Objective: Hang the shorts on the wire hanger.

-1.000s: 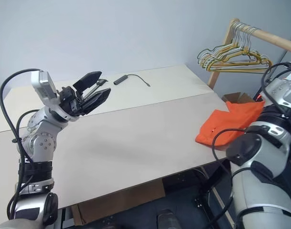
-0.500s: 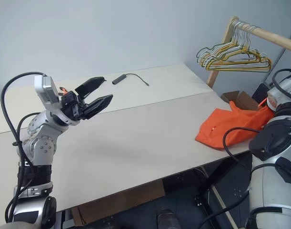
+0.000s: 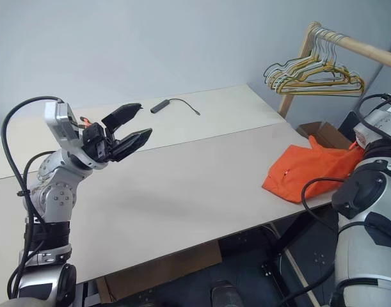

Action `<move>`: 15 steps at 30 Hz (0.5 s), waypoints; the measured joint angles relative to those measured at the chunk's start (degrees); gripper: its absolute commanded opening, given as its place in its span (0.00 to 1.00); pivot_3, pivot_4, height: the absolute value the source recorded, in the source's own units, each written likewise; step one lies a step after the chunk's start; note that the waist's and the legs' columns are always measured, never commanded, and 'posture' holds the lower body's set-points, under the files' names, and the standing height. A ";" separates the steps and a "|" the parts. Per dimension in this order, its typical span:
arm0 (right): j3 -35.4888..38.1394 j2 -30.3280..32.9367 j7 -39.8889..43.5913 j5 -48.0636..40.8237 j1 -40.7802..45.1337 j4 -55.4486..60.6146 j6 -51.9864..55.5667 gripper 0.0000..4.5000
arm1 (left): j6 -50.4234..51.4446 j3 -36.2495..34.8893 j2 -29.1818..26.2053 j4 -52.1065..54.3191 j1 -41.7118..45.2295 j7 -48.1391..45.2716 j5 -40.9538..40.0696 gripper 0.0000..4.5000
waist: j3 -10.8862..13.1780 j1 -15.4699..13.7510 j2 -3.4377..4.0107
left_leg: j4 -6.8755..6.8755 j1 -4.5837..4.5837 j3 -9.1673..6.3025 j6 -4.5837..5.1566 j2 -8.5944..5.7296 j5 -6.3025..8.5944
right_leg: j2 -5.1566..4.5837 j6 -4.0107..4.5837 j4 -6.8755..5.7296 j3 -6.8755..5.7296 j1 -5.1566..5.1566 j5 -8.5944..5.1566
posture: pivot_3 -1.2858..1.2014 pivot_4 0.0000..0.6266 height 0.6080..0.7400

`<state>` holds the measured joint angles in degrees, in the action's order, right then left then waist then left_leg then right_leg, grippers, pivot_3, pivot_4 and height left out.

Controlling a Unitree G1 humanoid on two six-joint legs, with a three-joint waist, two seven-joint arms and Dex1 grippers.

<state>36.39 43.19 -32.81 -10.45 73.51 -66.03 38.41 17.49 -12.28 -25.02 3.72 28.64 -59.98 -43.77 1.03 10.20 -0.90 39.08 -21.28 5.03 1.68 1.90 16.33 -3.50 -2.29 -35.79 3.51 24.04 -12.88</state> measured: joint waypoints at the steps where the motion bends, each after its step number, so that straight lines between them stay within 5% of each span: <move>1: -0.08 0.00 -0.07 0.00 0.00 0.00 -0.02 0.71 | 0.02 -0.02 0.00 0.05 -0.14 -0.72 -0.66 1.00 | 0.00 -0.01 0.00 | 0.00 0.00 0.00 0.00 0.00 0.00 | 0.00 0.00 0.00 0.00 0.00 0.00 | 0.48 0.00 1.00; 5: -1.66 -0.03 -0.71 0.19 0.00 0.01 -0.15 0.99 | 0.00 -0.11 0.04 0.90 -0.43 -2.81 -2.41 1.00 | 0.00 -0.02 0.00 | 0.00 0.00 0.01 0.00 0.00 0.00 | 0.00 0.00 0.00 0.01 0.00 0.00 | 0.48 0.00 1.00; 11: -4.73 -0.69 -2.75 1.05 -0.41 1.49 -0.96 0.99 | -0.40 -0.09 0.11 0.91 -0.43 -2.90 -2.14 1.00 | 0.00 0.03 0.00 | 0.00 0.01 0.02 0.00 -0.01 0.00 | 0.00 -0.01 -0.01 0.05 0.00 0.01 | 0.48 0.00 1.00; 15: -13.64 -1.98 -6.24 8.22 -2.15 7.56 -2.81 0.99 | -1.07 -0.08 0.19 0.81 -0.40 -2.85 -1.52 1.00 | 0.00 0.02 0.02 | 0.00 0.00 0.04 0.00 -0.01 0.00 | 0.00 -0.01 -0.06 0.09 0.08 0.01 | 0.48 0.00 1.00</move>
<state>22.75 41.22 -39.05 -2.23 71.35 -58.47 35.60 16.42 -12.36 -24.83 4.54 28.23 -62.83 -45.29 1.02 10.22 -0.88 39.08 -21.28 5.06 1.69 1.90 16.33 -3.50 -2.30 -35.85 3.60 24.12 -12.87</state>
